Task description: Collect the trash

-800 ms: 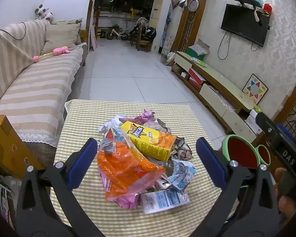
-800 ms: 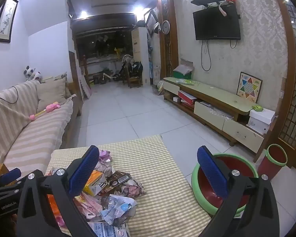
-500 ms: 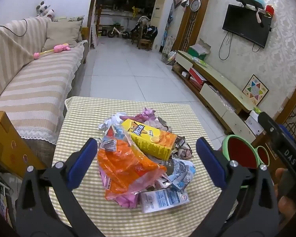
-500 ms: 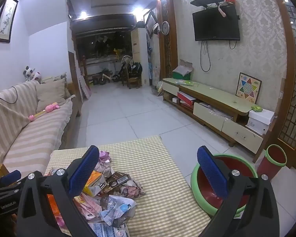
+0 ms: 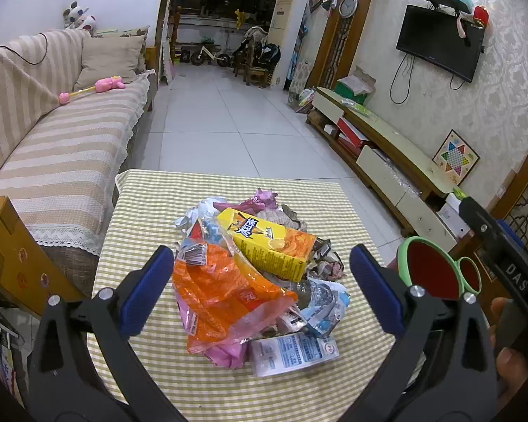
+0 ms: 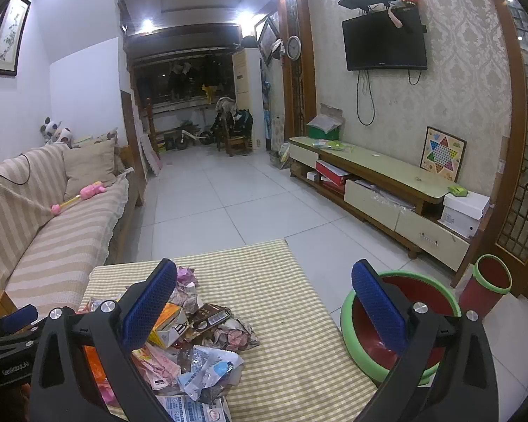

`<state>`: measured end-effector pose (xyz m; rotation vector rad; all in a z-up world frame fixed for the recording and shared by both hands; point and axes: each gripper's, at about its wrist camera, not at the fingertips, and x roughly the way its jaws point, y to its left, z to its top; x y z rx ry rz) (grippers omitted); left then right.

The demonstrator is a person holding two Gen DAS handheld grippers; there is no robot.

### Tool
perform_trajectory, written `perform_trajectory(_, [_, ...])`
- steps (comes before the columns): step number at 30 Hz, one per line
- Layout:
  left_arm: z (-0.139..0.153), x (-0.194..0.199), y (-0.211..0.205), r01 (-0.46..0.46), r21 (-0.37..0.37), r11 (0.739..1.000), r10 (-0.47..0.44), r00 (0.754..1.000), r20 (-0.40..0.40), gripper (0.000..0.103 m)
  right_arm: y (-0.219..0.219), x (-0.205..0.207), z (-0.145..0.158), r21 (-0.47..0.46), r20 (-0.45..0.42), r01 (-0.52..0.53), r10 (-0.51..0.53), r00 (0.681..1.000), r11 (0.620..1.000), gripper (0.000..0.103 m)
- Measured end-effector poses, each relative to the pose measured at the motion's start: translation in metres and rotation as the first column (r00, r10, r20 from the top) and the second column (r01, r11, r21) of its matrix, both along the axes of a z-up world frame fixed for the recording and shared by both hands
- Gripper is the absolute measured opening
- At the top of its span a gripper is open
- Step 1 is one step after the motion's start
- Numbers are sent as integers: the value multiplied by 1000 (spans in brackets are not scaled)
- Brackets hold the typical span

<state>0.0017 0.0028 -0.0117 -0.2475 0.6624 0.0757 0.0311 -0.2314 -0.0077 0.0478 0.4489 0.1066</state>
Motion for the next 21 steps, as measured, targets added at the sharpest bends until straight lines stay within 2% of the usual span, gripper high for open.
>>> perform_trajectory(21, [-1,0,-3,13,1,1000,-13,1000,-11,98,-5,-4,6,23,-2,-9,9,1000,1000,96])
